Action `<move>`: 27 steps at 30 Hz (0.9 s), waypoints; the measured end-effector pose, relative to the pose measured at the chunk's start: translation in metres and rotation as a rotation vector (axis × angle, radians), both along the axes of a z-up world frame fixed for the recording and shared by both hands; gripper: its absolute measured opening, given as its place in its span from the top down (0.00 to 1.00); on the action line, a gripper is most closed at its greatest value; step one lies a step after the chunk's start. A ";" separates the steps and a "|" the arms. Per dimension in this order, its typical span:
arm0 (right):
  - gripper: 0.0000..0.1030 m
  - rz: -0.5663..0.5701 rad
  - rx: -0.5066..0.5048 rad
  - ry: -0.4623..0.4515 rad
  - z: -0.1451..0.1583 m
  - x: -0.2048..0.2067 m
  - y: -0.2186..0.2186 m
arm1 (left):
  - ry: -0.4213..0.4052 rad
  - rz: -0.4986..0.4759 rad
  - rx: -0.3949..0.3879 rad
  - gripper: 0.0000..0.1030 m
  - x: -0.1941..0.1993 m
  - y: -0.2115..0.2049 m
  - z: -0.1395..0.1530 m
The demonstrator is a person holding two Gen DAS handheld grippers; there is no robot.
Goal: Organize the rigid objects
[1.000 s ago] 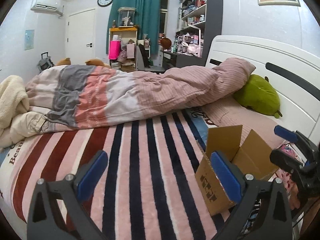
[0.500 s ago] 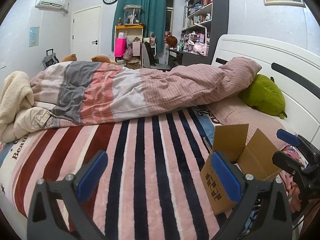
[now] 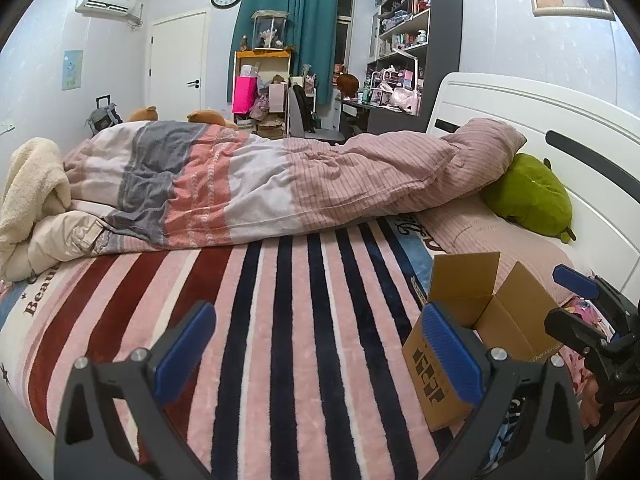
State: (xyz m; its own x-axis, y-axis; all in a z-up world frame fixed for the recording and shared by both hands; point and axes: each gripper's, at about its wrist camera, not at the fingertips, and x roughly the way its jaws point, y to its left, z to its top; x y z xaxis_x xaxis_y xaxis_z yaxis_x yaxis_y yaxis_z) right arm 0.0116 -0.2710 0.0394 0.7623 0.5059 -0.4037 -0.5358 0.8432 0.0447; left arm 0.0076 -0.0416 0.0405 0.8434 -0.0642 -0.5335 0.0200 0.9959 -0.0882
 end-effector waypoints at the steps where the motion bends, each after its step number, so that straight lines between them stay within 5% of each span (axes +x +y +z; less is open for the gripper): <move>1: 0.08 0.000 -0.001 -0.001 0.000 0.000 0.000 | -0.001 0.002 0.001 0.01 0.000 0.000 0.000; 27: 0.08 -0.001 0.020 0.019 -0.002 0.002 -0.003 | 0.008 0.014 0.000 0.01 -0.001 0.002 0.003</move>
